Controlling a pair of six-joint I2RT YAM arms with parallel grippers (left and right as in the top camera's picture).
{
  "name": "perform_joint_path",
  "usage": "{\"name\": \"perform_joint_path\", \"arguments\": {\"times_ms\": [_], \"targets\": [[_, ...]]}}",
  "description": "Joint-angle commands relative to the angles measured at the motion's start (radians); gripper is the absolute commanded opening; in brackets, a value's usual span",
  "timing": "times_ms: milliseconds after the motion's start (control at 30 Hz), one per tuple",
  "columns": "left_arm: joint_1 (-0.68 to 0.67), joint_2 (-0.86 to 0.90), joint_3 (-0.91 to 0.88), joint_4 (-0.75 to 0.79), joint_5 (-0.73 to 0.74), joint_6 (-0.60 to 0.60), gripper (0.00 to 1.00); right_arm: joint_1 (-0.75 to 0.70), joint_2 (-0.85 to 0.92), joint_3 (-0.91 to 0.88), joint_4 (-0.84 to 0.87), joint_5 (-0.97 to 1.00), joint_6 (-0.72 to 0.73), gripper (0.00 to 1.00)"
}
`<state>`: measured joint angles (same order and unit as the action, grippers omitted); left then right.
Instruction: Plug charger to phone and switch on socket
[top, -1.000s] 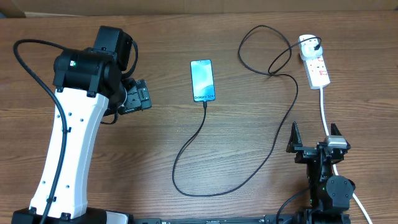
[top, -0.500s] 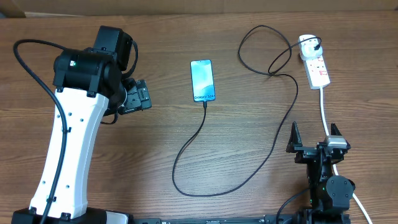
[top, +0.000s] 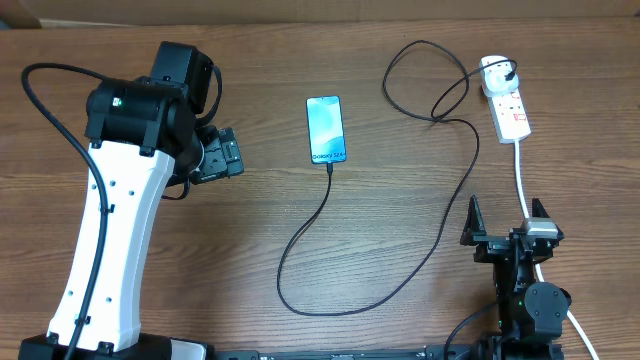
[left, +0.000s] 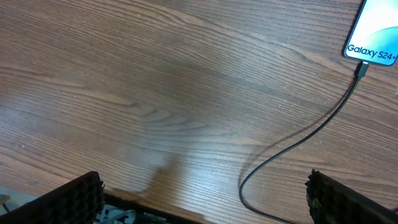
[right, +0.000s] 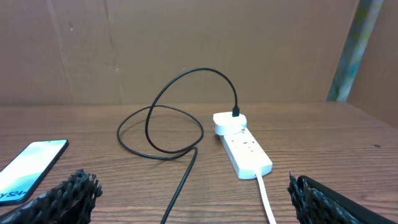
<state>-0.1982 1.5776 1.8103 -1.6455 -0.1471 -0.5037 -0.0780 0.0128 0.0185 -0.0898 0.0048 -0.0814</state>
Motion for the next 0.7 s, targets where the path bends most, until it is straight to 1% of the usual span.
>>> {"name": "perform_joint_path", "arguments": {"times_ms": [0,267,367,500,667], "targets": [[0.002,0.006,-0.003,0.001,-0.010,-0.021,1.00,-0.002,-0.010,-0.011,0.005,0.002,0.006,1.00],[0.002,0.010,-0.003,-0.003,-0.007,-0.021,1.00,-0.002,-0.010,-0.011,0.005,0.002,0.006,1.00],[0.002,0.005,-0.003,0.000,0.027,-0.021,1.00,-0.002,-0.010,-0.011,0.005,0.002,0.006,1.00],[0.002,-0.031,-0.003,0.068,0.045,-0.020,1.00,-0.002,-0.010,-0.011,0.005,0.002,0.006,1.00],[0.002,-0.080,-0.003,0.111,0.043,-0.020,1.00,-0.002,-0.010,-0.011,0.005,0.002,0.006,1.00]]}}
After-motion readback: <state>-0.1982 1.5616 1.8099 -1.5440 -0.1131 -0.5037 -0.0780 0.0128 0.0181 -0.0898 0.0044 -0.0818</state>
